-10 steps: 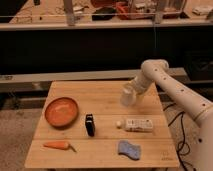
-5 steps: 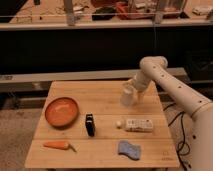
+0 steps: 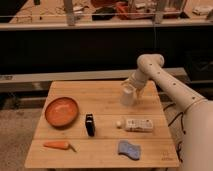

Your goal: Place the ceramic cup over the eraser

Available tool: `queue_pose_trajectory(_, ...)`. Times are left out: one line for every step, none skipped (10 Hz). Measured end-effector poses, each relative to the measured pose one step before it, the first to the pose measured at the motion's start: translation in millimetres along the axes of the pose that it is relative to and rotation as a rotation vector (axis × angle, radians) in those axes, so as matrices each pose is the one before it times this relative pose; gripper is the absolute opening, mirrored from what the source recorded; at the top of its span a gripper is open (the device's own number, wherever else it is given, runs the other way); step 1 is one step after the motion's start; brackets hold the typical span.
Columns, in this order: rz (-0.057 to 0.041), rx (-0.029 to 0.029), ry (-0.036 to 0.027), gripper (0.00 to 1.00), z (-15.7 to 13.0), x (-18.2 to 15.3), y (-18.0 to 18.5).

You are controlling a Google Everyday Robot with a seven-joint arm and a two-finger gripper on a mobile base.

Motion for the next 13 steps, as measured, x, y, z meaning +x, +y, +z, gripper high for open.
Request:
queue_pose_trajectory(-0.01206,-0.013,0.00608,0.77,4.27,-2.34,-1.67)
queue_pose_trajectory(-0.00928,-0.01124,0.00567,0.77,3.86,-2.42,-0.59)
queue_pose_trajectory(-0.01114,-0.01432,0.00888,0.77,3.98,-1.88,0.45)
queue_pose_trajectory(-0.00705,-0.00965,0.0046,0.77,2.26,-0.7,0.64)
queue_pose_trajectory(-0.00593,-0.00765,0.00198,0.77,2.11,-0.93,0.05)
queue_pose_trajectory(-0.00758,-0.01109,0.0019,0.77,3.04,-1.25,0.19)
queue_pose_trajectory(-0.00554,-0.00664,0.00145,0.77,1.51,-0.74,-0.33)
queue_pose_trajectory(-0.01003,-0.00982,-0.00118,0.77,3.06,-1.64,-0.47)
queue_pose_trajectory(-0.0054,-0.00217,-0.00134,0.77,1.49,-0.3,-0.63)
queue_pose_trajectory(-0.00354,-0.00443,-0.00365,0.77,3.08,1.42,2.15)
queue_pose_trajectory(-0.00102,-0.00093,-0.00263,0.77,1.76,1.13,1.15)
queue_pose_trajectory(-0.00022,0.00209,-0.00218,0.77,0.64,0.97,0.13)
queue_pose_trajectory(0.00131,0.00307,-0.00128,0.77,0.59,1.71,0.99)
